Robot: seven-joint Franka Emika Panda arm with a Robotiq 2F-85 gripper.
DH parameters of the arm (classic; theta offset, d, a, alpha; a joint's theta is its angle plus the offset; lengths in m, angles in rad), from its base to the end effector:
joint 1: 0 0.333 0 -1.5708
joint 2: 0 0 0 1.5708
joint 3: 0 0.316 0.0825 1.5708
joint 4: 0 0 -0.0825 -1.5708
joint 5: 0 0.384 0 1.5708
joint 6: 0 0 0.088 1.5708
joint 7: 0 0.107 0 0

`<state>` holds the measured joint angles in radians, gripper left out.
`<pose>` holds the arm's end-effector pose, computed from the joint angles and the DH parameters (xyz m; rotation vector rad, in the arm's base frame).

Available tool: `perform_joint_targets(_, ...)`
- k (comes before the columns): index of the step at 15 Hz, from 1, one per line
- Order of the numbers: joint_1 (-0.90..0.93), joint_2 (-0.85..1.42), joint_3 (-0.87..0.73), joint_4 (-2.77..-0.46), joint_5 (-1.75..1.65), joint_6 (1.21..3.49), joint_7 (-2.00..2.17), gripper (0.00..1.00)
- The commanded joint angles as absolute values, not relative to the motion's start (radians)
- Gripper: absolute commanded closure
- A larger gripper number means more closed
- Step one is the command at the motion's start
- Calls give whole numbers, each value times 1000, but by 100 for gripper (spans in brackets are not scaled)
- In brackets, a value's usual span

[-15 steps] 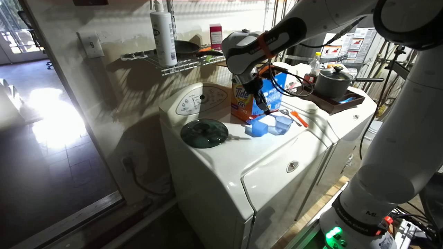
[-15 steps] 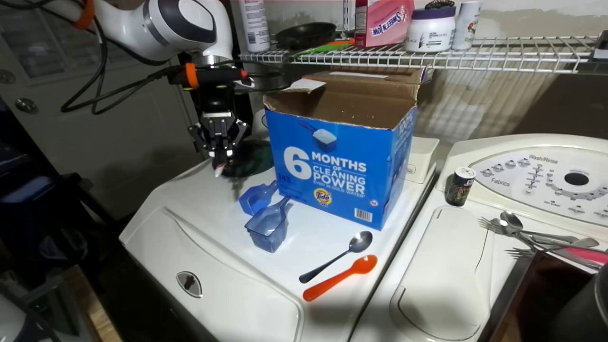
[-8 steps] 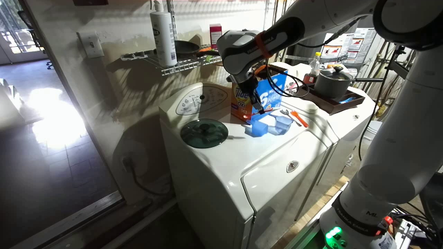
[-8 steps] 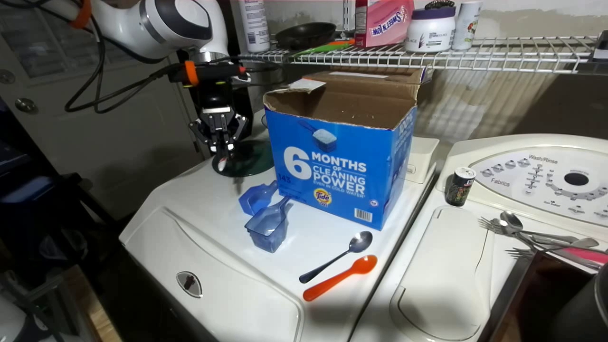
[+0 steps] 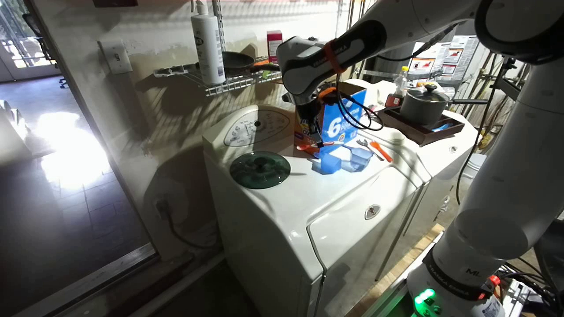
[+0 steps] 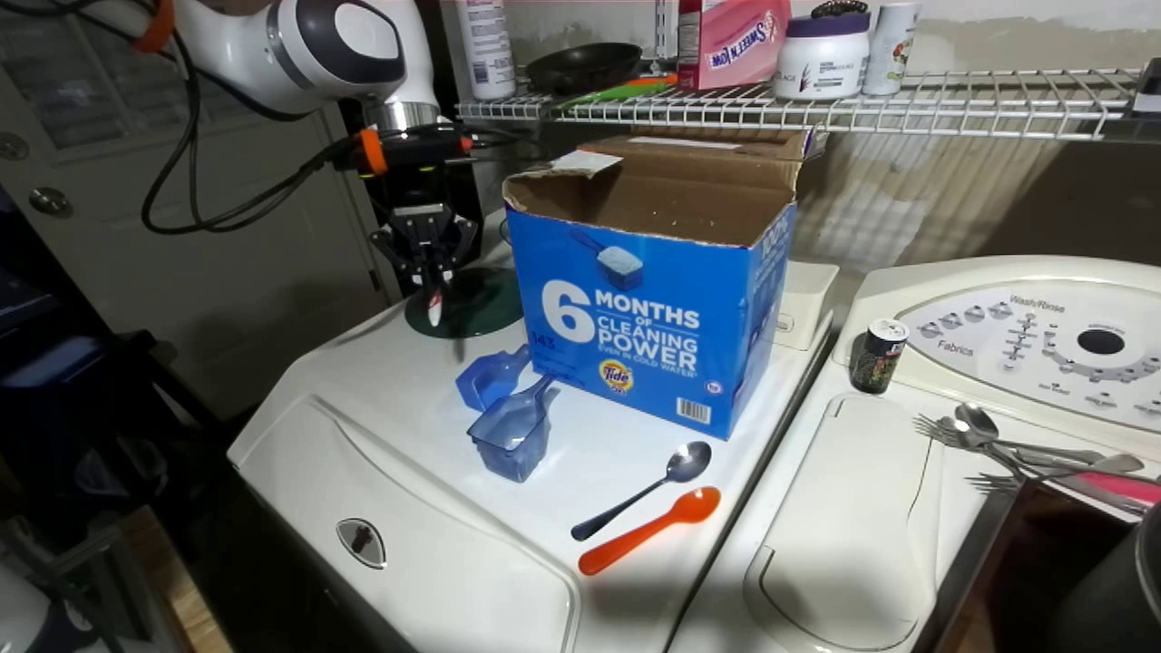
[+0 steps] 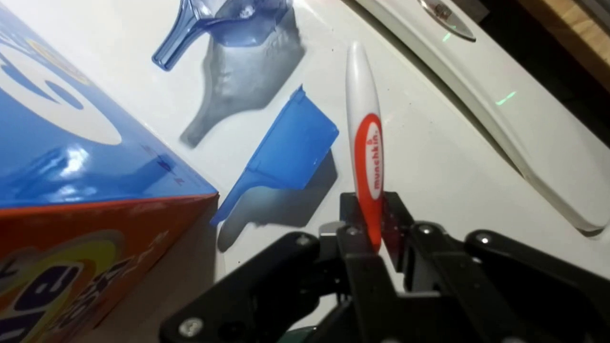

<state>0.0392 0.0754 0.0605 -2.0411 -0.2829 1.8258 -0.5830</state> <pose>0.5321 0.0301 0.3881 2.6912 1.1302 -0.5044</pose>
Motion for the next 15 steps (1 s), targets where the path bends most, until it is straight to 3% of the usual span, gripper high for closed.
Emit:
perform_joint_targets(1,33,86,60,-2057,-222,1909,-600,96)
perform_joint_targets(15,26,170,64,-2037,-92,1889,-672,96)
